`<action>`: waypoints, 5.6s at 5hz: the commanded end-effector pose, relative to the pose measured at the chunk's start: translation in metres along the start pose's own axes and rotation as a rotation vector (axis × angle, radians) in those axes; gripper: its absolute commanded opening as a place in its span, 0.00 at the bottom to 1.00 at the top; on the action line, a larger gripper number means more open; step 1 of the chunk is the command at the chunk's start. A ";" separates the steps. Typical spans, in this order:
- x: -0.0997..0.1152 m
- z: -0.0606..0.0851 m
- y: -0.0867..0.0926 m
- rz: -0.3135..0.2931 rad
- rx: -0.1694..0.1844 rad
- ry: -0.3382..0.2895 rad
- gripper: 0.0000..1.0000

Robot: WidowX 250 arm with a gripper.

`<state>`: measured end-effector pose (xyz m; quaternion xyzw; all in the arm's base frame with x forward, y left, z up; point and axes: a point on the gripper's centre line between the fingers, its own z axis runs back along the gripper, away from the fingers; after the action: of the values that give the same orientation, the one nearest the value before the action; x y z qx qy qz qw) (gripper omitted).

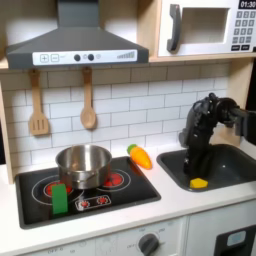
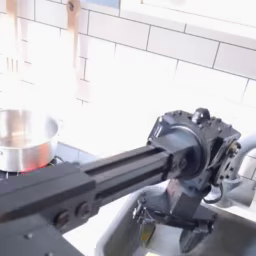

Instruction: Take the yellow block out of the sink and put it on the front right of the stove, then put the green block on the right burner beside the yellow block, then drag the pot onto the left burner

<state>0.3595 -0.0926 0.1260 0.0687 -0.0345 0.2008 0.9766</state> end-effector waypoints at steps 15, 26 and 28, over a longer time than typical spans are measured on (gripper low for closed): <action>-0.023 -0.014 0.005 -0.082 -0.009 0.115 0.00; 0.011 0.050 0.037 -0.108 -0.033 0.115 0.00; 0.011 0.051 0.056 -0.105 -0.031 0.101 0.00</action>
<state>0.3457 -0.0457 0.1813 0.0445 0.0202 0.1512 0.9873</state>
